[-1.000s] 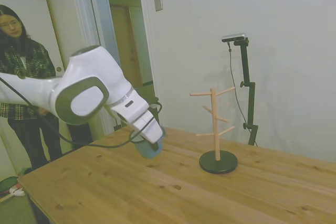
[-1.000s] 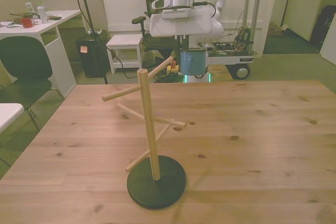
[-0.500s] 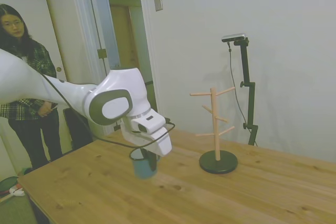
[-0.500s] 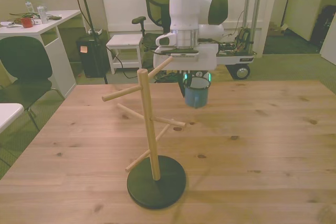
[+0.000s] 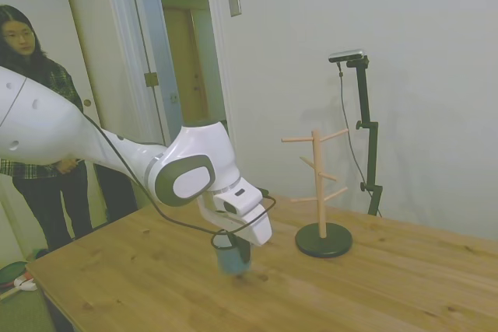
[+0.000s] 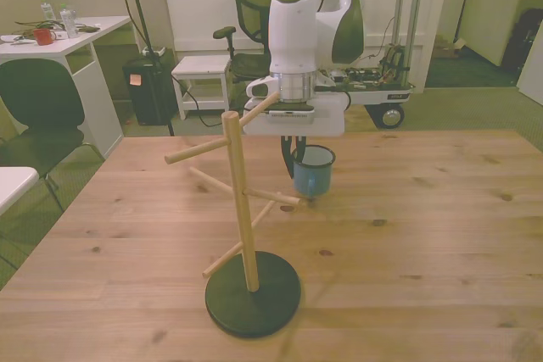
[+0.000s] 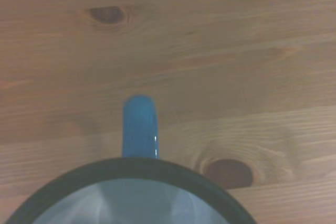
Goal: Unload the mug
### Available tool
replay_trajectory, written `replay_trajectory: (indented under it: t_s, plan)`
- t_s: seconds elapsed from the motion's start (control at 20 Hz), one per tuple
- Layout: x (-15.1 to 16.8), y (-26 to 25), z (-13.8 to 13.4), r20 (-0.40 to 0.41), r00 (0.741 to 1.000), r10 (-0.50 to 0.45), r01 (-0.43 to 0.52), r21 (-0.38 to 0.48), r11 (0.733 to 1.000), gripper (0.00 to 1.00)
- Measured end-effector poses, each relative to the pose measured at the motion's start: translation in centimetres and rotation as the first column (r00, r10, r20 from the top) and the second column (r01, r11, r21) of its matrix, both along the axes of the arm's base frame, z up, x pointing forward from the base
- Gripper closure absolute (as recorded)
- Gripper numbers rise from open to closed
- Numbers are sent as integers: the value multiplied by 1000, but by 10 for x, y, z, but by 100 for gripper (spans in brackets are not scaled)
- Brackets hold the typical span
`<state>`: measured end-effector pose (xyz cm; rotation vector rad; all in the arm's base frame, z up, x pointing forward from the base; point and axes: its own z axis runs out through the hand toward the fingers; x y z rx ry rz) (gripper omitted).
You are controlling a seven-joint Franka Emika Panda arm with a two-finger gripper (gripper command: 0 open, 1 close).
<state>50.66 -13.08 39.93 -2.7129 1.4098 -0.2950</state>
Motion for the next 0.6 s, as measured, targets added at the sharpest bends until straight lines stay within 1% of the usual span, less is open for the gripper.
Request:
replay_trajectory:
  t_s: [0.25, 0.6]
  plan:
    - [5, -6, -17, -19, 1000, -13, 13, 4, 1000, 100]
    - [8, -12, -28, -37, 999, -23, 23, 5, 1000, 100]
